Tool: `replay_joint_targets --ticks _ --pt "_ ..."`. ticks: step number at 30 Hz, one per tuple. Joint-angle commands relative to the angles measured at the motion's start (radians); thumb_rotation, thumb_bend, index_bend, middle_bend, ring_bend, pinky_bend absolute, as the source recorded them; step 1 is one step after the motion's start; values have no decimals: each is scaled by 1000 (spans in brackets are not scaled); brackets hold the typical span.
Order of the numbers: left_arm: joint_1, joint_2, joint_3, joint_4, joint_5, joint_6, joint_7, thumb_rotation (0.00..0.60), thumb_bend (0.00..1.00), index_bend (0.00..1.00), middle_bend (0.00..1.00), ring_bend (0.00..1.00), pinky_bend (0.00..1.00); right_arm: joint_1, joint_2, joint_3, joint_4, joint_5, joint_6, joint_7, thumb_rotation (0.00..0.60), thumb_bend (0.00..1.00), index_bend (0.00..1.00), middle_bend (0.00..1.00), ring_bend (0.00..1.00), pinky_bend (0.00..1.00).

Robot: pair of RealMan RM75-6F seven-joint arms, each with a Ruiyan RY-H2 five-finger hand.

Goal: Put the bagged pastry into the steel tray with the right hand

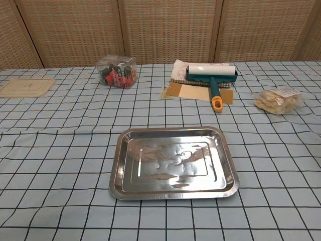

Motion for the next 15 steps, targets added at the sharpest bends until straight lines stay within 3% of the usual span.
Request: replay_joint_targets --ticks 1,15 --pt "0 0 0 0 0 0 0 600 0 0 0 0 0 0 1 -1 -1 -2 1 0 600 134 67 0 0 0" --pt "0 4 -10 5 -17 0 -13 600 0 0 0 0 0 5 1 2 -4 7 -12 2 600 134 67 0 0 0"
